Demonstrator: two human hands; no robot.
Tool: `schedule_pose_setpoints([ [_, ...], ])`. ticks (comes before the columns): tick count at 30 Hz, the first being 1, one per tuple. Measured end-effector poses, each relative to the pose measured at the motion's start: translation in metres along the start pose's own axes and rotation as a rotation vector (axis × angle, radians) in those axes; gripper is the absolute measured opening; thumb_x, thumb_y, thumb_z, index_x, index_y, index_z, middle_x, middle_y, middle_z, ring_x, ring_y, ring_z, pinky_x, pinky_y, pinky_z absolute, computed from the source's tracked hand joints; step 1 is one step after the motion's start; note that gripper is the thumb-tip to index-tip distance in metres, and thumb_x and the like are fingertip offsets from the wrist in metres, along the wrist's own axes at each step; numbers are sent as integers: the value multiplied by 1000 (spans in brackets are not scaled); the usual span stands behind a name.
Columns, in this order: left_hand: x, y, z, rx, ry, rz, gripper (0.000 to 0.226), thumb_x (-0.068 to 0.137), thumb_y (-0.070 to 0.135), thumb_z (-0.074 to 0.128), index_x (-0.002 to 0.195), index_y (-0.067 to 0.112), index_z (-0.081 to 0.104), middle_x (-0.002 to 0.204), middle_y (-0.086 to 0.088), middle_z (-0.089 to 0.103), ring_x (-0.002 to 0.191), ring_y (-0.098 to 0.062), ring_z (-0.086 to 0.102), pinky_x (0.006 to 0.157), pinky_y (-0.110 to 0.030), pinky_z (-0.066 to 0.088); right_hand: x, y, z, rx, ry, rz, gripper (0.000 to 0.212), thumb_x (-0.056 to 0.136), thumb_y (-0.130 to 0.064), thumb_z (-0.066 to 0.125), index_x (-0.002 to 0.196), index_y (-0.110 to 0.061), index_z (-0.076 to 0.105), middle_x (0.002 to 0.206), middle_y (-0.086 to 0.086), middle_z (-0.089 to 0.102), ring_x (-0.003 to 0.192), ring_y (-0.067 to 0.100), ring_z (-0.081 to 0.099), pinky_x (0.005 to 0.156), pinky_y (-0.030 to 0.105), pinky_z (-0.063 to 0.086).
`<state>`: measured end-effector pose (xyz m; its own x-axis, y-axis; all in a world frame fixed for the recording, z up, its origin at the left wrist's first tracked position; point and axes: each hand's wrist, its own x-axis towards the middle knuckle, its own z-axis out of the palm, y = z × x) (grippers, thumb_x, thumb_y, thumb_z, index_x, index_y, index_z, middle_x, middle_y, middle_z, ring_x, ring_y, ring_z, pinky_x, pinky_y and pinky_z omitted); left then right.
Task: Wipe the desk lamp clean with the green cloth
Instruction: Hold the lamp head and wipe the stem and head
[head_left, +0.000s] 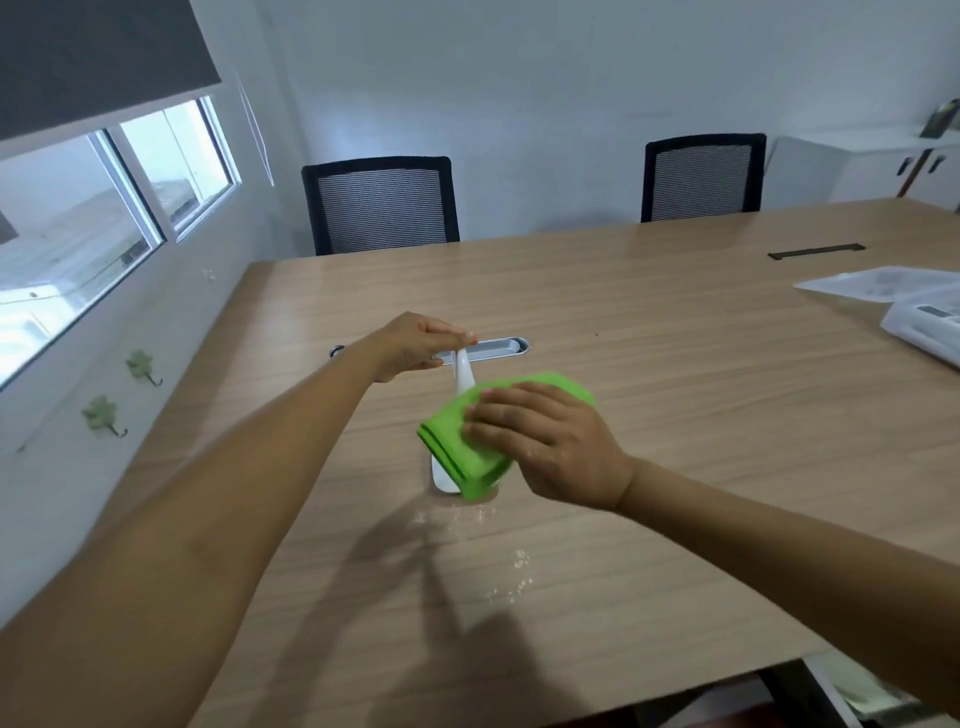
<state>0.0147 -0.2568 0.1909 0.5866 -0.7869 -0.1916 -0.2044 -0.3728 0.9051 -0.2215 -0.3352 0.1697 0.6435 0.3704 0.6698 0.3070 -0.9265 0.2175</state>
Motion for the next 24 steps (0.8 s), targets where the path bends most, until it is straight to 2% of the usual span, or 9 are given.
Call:
schedule_pose_setpoints([
  [3,-3,1,2,10,9,11,34,80,33,70,109,15,72,122,3,66,117,-11,56,88,-22,47,24,12,6,-106,-62,14,38,92,-7,37,110,-14,70,115,1,71,108,21,66,91,33,47],
  [7,-6,5,4,19,7,25,33,82,29,69,111,13,70,110,3,69,93,-5,61,71,-16,47,34,25,29,-281,-249,123,33,81,-15,49,104,-23,71,115,-8,71,100,23,67,83,33,40],
  [10,-3,3,3,23,1,29,34,79,29,72,109,12,72,115,1,69,104,-10,60,89,-24,51,30,14,30,-279,-322,103,27,82,-22,49,94,-26,73,104,-12,73,96,22,65,79,32,34],
  [13,-1,0,4,20,3,34,32,78,30,73,106,14,73,113,3,69,110,-10,59,100,-31,47,19,-6,22,-267,-360,-70,32,80,-21,42,84,-26,73,92,-12,73,95,21,66,80,33,33],
  [15,0,0,4,14,3,41,32,77,30,73,105,14,73,113,3,70,111,-11,59,101,-31,47,17,-13,17,-231,-354,-141,34,80,-20,39,85,-25,73,91,-9,73,96,21,67,82,34,33],
  [17,0,1,2,17,-8,39,34,78,29,73,107,12,72,115,2,69,113,-12,59,100,-30,48,27,-5,17,-228,-316,-112,28,80,-22,45,87,-25,72,94,-8,73,96,20,67,83,34,32],
  [19,-2,2,1,18,-14,44,34,81,25,70,111,8,70,113,-1,69,108,-12,60,91,-22,52,39,11,20,-260,-307,-1,21,79,-23,54,90,-24,72,98,-6,73,99,21,68,84,34,32],
  [21,-3,5,2,23,-13,55,35,83,21,68,114,5,67,109,-4,67,100,-12,60,78,-15,53,42,26,25,-258,-339,102,26,80,-18,51,97,-21,72,102,-4,74,102,22,68,85,35,34],
  [24,-2,3,2,44,-16,44,35,79,28,72,109,9,71,114,-2,69,107,-14,60,93,-26,51,18,24,37,-173,-341,95,37,82,-12,49,114,-20,66,118,-1,70,111,23,64,91,36,36],
])
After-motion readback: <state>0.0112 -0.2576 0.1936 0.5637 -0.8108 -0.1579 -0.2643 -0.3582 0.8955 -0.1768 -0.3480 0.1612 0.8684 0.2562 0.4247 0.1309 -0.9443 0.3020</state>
